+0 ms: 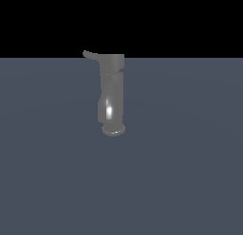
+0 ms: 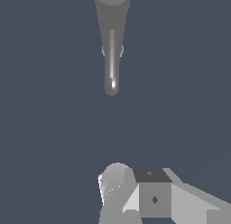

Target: Turn on the faucet by rotating a designated handle.

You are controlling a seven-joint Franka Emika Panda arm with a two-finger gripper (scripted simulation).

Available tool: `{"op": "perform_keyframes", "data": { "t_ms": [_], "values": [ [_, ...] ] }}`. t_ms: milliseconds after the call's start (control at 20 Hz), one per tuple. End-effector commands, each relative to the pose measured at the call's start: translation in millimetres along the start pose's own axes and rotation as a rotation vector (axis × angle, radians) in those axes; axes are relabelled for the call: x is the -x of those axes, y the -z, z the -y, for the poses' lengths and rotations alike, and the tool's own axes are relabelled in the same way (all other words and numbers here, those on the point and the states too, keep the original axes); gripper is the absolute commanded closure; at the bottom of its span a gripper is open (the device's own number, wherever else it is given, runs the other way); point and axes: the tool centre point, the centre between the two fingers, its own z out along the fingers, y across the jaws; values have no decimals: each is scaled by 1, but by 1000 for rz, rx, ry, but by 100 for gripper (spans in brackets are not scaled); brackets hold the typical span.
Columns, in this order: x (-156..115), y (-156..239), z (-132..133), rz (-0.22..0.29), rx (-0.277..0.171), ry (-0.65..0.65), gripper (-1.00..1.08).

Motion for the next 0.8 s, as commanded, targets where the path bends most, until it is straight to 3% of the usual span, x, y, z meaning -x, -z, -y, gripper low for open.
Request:
{"op": "perform_keyframes", "data": {
  "t_ms": [0, 750],
  "values": [
    [0, 0, 0, 0, 0, 0, 108],
    [-9, 3, -6, -33, 24, 4, 108]
  ]
}}
